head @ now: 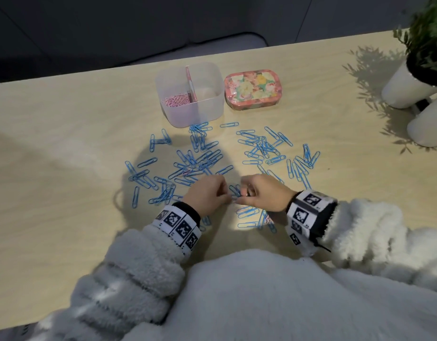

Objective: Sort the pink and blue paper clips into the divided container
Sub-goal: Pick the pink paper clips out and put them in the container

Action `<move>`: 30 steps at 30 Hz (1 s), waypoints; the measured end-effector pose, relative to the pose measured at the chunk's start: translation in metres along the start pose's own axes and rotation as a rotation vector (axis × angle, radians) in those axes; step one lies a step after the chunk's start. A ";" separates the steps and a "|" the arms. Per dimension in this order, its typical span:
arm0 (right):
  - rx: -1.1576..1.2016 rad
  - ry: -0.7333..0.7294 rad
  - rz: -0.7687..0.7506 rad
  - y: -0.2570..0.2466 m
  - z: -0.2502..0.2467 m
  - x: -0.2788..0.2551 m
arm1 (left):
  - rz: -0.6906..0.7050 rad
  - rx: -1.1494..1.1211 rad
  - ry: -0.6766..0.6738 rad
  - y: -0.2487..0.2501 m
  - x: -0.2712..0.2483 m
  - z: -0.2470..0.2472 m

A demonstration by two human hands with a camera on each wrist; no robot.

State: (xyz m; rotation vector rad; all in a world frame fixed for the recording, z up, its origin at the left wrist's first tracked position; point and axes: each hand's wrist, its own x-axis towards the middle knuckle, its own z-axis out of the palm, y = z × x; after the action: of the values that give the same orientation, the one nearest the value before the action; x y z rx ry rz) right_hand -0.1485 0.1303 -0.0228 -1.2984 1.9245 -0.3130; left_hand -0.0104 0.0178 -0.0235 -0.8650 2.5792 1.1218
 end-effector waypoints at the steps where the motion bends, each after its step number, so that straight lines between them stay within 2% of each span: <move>1: -0.090 0.016 0.003 0.000 0.002 0.000 | 0.006 0.040 -0.005 -0.002 -0.001 0.000; 4: -0.091 0.176 0.025 0.006 -0.007 -0.002 | -0.006 0.106 0.071 -0.007 -0.004 -0.006; 6: -0.026 0.221 0.026 0.009 -0.013 -0.006 | 0.016 0.142 0.138 -0.009 -0.006 -0.009; 8: -0.005 0.158 -0.020 0.007 -0.012 -0.011 | 0.064 0.141 0.149 -0.006 -0.007 -0.007; 11: -0.087 0.016 -0.067 0.004 -0.001 -0.019 | 0.127 0.151 0.094 0.005 -0.005 0.003; 13: -0.142 -0.024 -0.068 0.009 0.003 -0.021 | 0.143 0.170 0.085 0.012 -0.002 0.009; 16: -0.086 -0.084 -0.051 0.018 0.001 -0.026 | 0.152 0.197 0.119 0.018 0.002 0.012; 18: -0.036 -0.080 -0.027 0.019 -0.005 -0.029 | 0.152 0.202 0.098 0.019 0.003 0.013; 21: -0.074 0.099 -0.032 0.014 -0.014 -0.026 | 0.159 0.226 0.009 0.020 0.000 0.016; 23: -0.171 0.161 -0.060 0.008 -0.018 -0.018 | 0.169 0.222 -0.030 0.018 -0.003 0.019; 27: -0.303 0.043 -0.061 -0.001 -0.019 0.005 | 0.215 0.274 -0.063 0.012 -0.008 0.019; 30: -0.297 -0.058 -0.016 0.000 -0.024 0.016 | 0.165 0.246 -0.074 0.011 -0.012 0.009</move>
State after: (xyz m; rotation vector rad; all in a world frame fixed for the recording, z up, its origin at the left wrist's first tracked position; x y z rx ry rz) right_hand -0.1684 0.1114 -0.0135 -1.4959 1.9651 0.0055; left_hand -0.0080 0.0353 -0.0180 -0.5544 2.6911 0.8309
